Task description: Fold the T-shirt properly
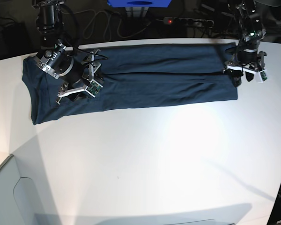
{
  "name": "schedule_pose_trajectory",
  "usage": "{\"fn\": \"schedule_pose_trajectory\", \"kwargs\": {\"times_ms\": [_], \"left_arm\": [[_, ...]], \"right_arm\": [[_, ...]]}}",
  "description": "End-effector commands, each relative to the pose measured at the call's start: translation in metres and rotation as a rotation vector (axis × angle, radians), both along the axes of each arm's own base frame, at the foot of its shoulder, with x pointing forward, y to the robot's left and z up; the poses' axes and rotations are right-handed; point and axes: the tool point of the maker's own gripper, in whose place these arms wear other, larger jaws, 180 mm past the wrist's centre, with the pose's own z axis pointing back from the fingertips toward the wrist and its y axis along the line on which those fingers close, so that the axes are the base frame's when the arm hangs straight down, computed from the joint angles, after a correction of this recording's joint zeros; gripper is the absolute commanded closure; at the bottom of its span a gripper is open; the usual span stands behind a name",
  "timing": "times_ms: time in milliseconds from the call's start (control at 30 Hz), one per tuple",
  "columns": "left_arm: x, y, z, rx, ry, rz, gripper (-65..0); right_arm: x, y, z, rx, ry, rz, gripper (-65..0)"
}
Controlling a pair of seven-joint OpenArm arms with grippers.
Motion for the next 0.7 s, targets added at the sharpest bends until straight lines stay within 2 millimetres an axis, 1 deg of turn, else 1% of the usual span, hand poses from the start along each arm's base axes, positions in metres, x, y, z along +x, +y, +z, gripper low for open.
{"fn": "schedule_pose_trajectory", "kwargs": {"times_ms": [0, 67, 167, 267, 367, 433, 600, 633, 667], "left_arm": [[0.0, 0.004, 0.009, 0.02, -0.027, -0.001, -33.5], [0.0, 0.004, 0.007, 0.019, -0.022, 0.0, -33.5], [-0.002, 0.004, -0.003, 0.002, -0.002, 0.007, -33.5], [-0.007, 0.006, -0.014, -0.013, 0.024, 0.02, -33.5], [-0.005, -0.003, -0.027, -0.038, 0.049, 0.004, -33.5], [-0.005, -0.005, -0.031, -0.044, 0.056, 0.002, -33.5], [-0.004, -0.018, -0.037, -0.058, 0.069, -0.029, -33.0], [-0.005, -0.018, -0.037, -0.058, 0.071, -0.03, -32.6], [-0.007, -0.018, -0.04, -0.061, 0.08, -0.027, -30.9]], "right_arm": [[0.002, 0.002, 0.004, 0.01, -0.013, 0.019, -35.4], [0.0, 0.0, -0.004, 0.01, 0.011, 0.015, -35.3], [-0.002, 0.0, -0.011, 0.013, 0.031, 0.011, -35.2], [-0.003, 0.0, -0.012, 0.012, 0.034, 0.011, -35.3], [-0.002, 0.0, -0.011, 0.012, 0.032, 0.011, -35.4], [-0.002, 0.0, -0.011, 0.012, 0.032, 0.011, -35.4], [-0.002, -0.001, -0.011, 0.012, 0.031, 0.011, -35.4], [-0.002, -0.001, -0.011, 0.012, 0.031, 0.011, -35.4], [-0.001, -0.001, -0.01, 0.012, 0.028, 0.011, -35.4]]}}
